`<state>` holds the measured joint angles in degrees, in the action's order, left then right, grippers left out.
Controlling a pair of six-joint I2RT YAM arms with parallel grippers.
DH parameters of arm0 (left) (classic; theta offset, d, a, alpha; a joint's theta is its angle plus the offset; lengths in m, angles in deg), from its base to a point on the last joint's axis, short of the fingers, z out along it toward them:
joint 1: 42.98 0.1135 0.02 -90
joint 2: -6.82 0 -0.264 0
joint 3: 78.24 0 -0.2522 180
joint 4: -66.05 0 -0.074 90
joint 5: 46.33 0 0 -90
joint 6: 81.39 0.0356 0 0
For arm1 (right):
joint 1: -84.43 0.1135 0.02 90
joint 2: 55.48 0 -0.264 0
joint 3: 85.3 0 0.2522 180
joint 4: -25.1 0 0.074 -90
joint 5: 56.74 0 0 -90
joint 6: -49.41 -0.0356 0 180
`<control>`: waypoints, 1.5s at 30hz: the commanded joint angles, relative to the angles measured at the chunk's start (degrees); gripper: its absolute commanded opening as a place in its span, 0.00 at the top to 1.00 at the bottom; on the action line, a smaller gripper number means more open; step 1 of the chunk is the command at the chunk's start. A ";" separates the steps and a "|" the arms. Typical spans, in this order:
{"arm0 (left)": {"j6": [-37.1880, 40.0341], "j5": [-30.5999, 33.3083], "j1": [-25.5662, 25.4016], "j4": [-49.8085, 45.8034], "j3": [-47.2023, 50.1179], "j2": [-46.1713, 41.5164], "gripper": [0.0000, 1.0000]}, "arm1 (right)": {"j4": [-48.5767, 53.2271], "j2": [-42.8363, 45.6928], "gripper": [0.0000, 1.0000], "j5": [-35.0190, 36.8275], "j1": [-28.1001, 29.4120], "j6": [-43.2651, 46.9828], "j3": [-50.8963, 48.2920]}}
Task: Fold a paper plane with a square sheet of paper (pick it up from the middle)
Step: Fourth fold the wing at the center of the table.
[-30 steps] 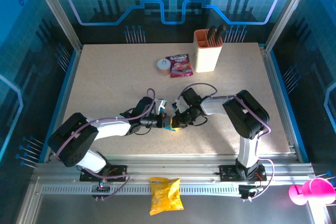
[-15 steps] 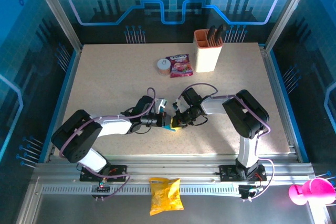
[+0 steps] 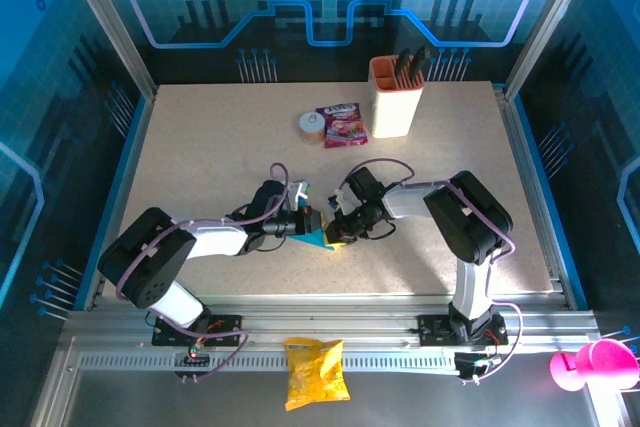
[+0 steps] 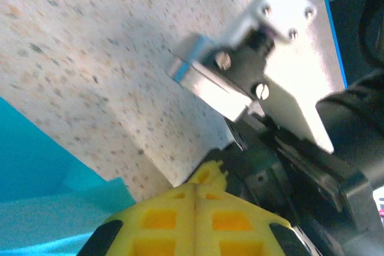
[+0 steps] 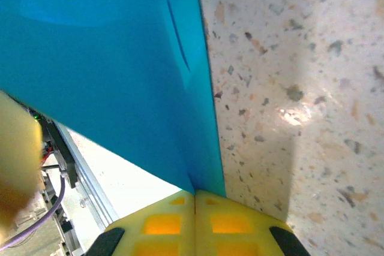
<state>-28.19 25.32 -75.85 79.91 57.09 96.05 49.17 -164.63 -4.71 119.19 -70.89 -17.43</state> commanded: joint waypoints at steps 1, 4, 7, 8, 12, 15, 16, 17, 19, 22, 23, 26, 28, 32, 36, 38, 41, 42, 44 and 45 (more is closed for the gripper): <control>-0.58 2.40 0.56 2.90 0.75 -1.37 1.00 | 3.32 -3.37 1.00 4.72 0.87 1.39 -1.81; -0.59 2.06 1.11 3.03 0.62 -0.74 1.00 | 3.40 -3.37 1.00 4.76 0.91 1.47 -1.74; -0.41 1.87 1.24 2.81 0.25 -0.16 1.00 | 3.40 -3.28 1.00 4.99 0.86 1.38 -1.91; -0.30 1.89 1.29 2.64 0.12 0.02 1.00 | 3.37 -3.27 1.00 4.97 0.88 1.32 -1.97; 0.53 1.96 1.40 1.82 -0.64 1.22 1.00 | 3.23 -3.22 1.00 4.85 0.88 1.30 -2.01; 1.21 2.30 1.41 1.19 -1.43 2.63 1.00 | 3.41 -3.18 1.00 4.79 0.92 1.22 -1.77; 1.42 2.56 1.48 1.13 -1.57 3.11 1.00 | 3.54 -3.18 1.00 4.80 0.92 1.29 -1.66; 1.58 2.85 1.48 0.92 -1.73 3.48 1.00 | 3.68 -3.11 1.00 4.84 0.93 1.39 -1.66; 1.90 3.34 1.61 0.68 -1.89 4.28 1.00 | 3.76 -3.09 1.00 4.84 0.95 1.44 -1.54; 2.03 4.02 1.91 0.61 -1.95 5.01 1.00 | 3.84 -3.01 1.00 4.81 0.91 1.54 -1.48; 2.14 4.26 1.96 0.60 -1.99 5.27 1.00 | 3.84 -3.01 1.00 4.83 0.89 1.51 -1.47; 2.41 4.72 2.27 0.25 -2.15 5.82 1.00 | 3.77 -3.09 1.00 4.74 0.90 1.47 -1.47; 2.60 5.48 2.52 -0.01 -2.22 6.08 1.00 | 3.76 -3.20 1.00 4.62 0.92 1.52 -1.46; 2.33 6.74 3.08 -0.22 -2.29 6.97 1.00 | 3.76 -3.27 1.00 4.54 0.91 1.56 -1.47; 2.29 7.35 3.41 -0.28 -2.73 8.04 1.00 | 3.67 -3.31 1.00 4.56 0.92 1.52 -1.55; 2.28 7.59 3.59 -0.54 -3.03 8.74 1.00 | 3.58 -3.27 1.00 4.41 0.91 1.51 -1.55; 2.33 8.14 3.91 -0.56 -3.44 9.72 1.00 | 3.58 -3.27 1.00 4.41 0.94 1.54 -1.47; 2.34 8.28 4.03 -0.55 -3.55 9.99 1.00 | 3.58 -3.33 1.00 4.33 0.92 1.55 -1.47; 2.25 8.64 4.29 -0.72 -3.62 10.45 1.00 | 3.58 -3.27 1.00 4.28 0.92 1.52 -1.37; 2.25 8.87 4.37 -0.72 -3.46 10.62 1.00 | 3.71 -3.18 1.00 4.17 0.92 1.55 -1.38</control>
<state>-27.27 31.40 -72.59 80.45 54.48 105.49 49.26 -164.63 -4.71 119.19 -70.56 -17.43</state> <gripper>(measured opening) 0.055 0.049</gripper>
